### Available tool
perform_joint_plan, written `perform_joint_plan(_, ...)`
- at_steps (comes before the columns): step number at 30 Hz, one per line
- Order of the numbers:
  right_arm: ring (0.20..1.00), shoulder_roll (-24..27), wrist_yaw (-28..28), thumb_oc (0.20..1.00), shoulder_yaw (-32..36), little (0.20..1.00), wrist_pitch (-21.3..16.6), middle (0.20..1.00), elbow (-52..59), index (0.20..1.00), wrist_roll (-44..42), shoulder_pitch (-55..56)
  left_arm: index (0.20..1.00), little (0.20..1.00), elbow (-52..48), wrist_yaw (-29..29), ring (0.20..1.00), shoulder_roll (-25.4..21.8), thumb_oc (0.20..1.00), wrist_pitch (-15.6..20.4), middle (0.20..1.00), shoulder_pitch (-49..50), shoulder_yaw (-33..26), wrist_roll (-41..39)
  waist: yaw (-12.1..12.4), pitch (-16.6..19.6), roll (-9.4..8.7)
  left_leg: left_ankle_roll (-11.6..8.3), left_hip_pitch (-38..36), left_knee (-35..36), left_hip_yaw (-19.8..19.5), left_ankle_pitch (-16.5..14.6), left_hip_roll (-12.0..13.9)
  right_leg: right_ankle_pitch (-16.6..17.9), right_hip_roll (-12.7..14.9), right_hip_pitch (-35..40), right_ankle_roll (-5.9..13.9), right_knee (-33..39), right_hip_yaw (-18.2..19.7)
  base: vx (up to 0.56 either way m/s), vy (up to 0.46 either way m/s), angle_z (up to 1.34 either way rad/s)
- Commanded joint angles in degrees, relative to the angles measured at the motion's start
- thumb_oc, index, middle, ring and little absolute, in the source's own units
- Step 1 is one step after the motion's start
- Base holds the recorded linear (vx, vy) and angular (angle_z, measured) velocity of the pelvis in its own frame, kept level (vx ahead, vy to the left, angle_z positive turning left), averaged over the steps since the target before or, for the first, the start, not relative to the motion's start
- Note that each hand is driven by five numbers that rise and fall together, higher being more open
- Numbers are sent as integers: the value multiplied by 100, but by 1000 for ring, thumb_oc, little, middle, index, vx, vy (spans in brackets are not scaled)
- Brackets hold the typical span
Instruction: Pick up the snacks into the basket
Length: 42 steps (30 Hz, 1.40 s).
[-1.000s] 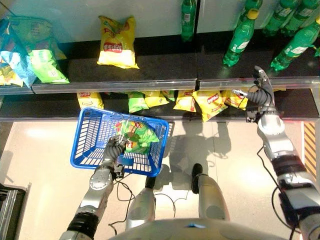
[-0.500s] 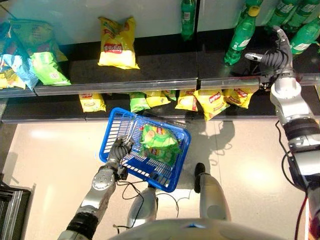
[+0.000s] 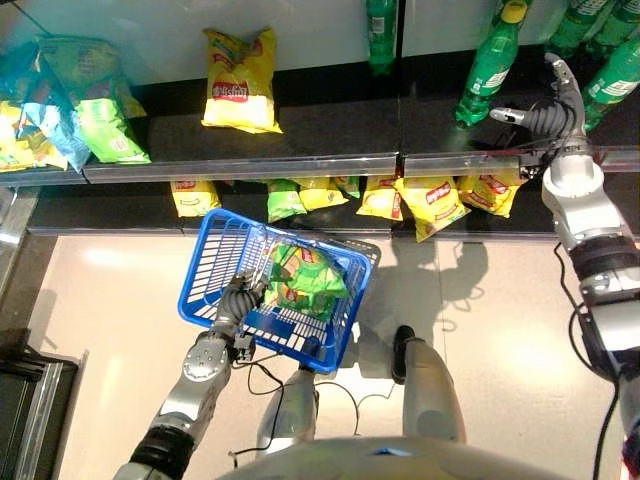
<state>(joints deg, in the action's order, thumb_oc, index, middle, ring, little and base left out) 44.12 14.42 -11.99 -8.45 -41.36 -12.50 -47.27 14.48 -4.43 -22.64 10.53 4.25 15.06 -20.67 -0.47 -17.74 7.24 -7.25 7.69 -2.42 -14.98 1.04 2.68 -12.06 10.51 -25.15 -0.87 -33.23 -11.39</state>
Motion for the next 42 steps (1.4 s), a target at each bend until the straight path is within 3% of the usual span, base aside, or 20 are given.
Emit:
perform_joint_plan(1,1000,351,158,1000,-257,1000,-203,1000,-313,1000,-152,-703,200,200,-1061,-18,200,-371,200,667,200,-264,7,-270,222,196,-72,43,-411,303,45,-27,-193,30,54,532,473,398,206,16,-79,23)
perform_joint_plan(13,1000,337,217,1000,-525,1000,-193,1000,-951,1000,-190,-1152,200,200,-1188,-91,200,-452,200,737,200,-223,73,-273,335,285,19,-24,-393,514,-104,166,-166,74,-76,417,423,456,275,-4,-25,4)
perform_joint_plan(20,1000,246,302,1000,-476,1000,-243,1000,-789,1000,-230,-977,200,200,-1180,-164,200,-441,200,730,200,-226,57,-200,318,289,9,-78,-390,578,-254,296,-120,55,-162,500,361,575,248,-19,-31,3)
perform_joint_plan(26,1000,-340,372,1000,386,1000,-394,1000,964,1000,46,956,200,200,-762,-387,200,-145,200,685,200,-337,-218,102,100,392,-122,-78,-361,409,-158,263,-63,217,-416,907,285,1222,236,-14,-59,7)
perform_joint_plan(28,1000,-467,314,1000,545,1000,-407,1000,1079,1000,61,1332,200,200,-676,-403,200,-87,200,690,200,-356,-349,76,87,445,-222,-45,-277,113,-96,154,-143,345,-491,1096,263,1566,281,-7,-94,24)
perform_joint_plan(30,1000,-578,240,1000,698,1000,-413,1000,1230,1000,60,1675,200,200,-524,-411,200,7,200,662,200,-399,-508,62,1,420,-355,22,-161,-364,258,-24,-258,387,-520,1309,234,1768,277,10,-91,23)
perform_joint_plan(33,1000,-774,124,1000,838,1000,-426,1000,1432,1000,-11,1981,200,200,-408,-364,200,26,200,663,200,-493,-585,104,13,289,-570,66,24,-1241,646,-164,-554,442,-561,1643,196,1957,358,40,-90,-3)
perform_joint_plan(35,1000,-925,66,1000,861,1000,-413,1000,1435,1000,-57,2073,200,200,-361,-375,200,47,200,625,200,-477,-617,177,85,283,-634,218,222,-1154,540,-298,-917,491,-691,1749,200,2042,533,107,-109,-22)
perform_joint_plan(36,1000,-961,57,1000,884,1000,-430,1000,1400,1000,-74,2103,200,200,-327,-398,200,32,200,601,200,-479,-623,234,130,304,-632,236,424,-652,573,112,-823,542,-835,1844,262,2170,544,153,-97,-35)
perform_joint_plan(38,1000,-1005,50,1000,848,1000,-433,1000,1424,1000,-33,2194,200,200,-312,-407,200,-28,200,589,200,-463,-600,345,156,295,-648,234,848,-308,702,419,-829,550,-981,2016,287,2295,622,172,-30,-22)
perform_joint_plan(40,1000,-1133,29,1000,779,1000,-455,1000,1420,1000,-67,2179,200,200,-292,-449,200,-142,200,583,200,-439,-679,424,284,311,-696,181,1019,-283,598,617,-895,516,-1144,2178,296,2409,905,168,35,-31)
perform_joint_plan(42,1000,-1205,-49,1000,677,1000,-434,1000,1352,1000,-60,2106,200,200,-309,-476,200,-187,200,613,200,-344,-794,378,352,390,-722,291,793,-253,592,552,-827,407,-1232,2325,324,2452,1128,193,115,-90)
